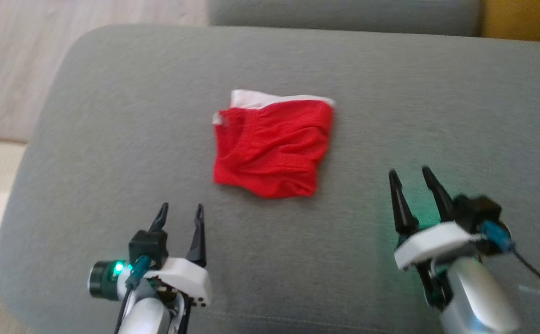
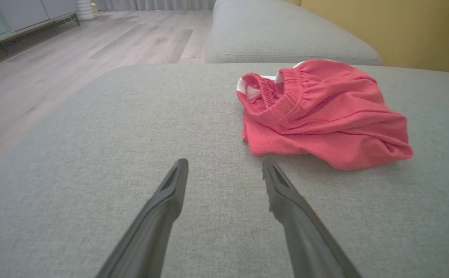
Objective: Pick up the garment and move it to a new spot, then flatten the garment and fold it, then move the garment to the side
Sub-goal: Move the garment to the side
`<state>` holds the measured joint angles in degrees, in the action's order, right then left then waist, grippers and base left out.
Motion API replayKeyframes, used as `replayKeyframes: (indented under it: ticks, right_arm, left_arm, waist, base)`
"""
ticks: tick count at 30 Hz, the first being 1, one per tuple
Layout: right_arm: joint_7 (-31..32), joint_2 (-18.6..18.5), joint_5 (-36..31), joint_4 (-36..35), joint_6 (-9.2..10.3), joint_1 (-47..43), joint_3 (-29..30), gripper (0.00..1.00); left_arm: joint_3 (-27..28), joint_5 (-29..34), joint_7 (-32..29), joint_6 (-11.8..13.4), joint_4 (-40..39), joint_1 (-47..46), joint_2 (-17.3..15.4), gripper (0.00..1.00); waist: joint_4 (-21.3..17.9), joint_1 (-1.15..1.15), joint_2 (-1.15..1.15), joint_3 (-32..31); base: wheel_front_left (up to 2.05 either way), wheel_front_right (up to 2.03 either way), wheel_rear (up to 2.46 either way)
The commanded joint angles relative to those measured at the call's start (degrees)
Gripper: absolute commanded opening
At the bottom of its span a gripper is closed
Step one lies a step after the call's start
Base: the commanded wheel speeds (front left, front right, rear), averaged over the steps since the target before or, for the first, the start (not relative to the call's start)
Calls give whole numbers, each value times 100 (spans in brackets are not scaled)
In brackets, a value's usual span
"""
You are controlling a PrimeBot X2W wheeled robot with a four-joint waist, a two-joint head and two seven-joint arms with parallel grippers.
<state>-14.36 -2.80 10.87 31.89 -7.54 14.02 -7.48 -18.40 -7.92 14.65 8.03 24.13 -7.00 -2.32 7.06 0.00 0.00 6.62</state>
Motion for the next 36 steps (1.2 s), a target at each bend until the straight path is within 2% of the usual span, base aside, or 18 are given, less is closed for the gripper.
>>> replayKeyframes:
  ticks: [1, 10, 20, 21, 22, 23, 24, 31, 36]
  right_arm:
    - [-63, -8, 57, -113, 5, 347, -184, 100]
    - [-63, -8, 144, 720, 5, 1205, -502, 100]
    - [-63, -8, -12, 2077, 5, 1743, -350, 100]
    - [-63, -8, 14, 2184, 5, 1775, -355, 96]
    - [-63, -8, 47, 2278, 5, 1801, -362, 80]
    - [-63, -8, 77, 2358, 5, 1825, -369, 48]
    - [-63, -8, 135, 2472, 5, 1872, -397, 0]
    - [-63, -8, 186, 2415, 5, 1948, -331, 0]
    - [-63, -8, 251, 2181, 5, 1887, -269, 0]
  left_arm:
    - [108, -43, 35, 1, -187, -225, -55, 100]
    - [-282, -220, 35, 27, -247, -373, -55, 100]
    - [-414, -331, 35, 56, -296, -478, -55, 100]
    - [-422, -340, 35, 57, -296, -488, -55, 100]
    - [-433, -349, 35, 59, -295, -501, -55, 100]
    - [-447, -358, 35, 61, -295, -513, -55, 100]
    - [-469, -367, 35, 61, -294, -537, -55, 100]
    - [-455, -353, 35, 66, -274, -555, -55, 100]
    - [-384, -270, 35, 27, -243, -534, -55, 100]
  waist:
    - [354, 0, 0, 197]
    - [1104, 0, 0, 472]
    - [1352, 0, 0, 651]
    - [1355, 0, 0, 663]
    - [1356, 0, 0, 673]
    - [1356, 0, 0, 681]
    - [1347, 0, 0, 696]
    - [1198, 0, 0, 658]
    - [756, 0, 0, 539]
  base:
    - [0, 0, 0]
    - [0, 0, 0]
    - [0, 0, 0]
    - [0, 0, 0]
    - [0, 0, 0]
    - [0, 0, 0]
    - [0, 0, 0]
    - [0, 0, 0]
    - [0, 0, 0]
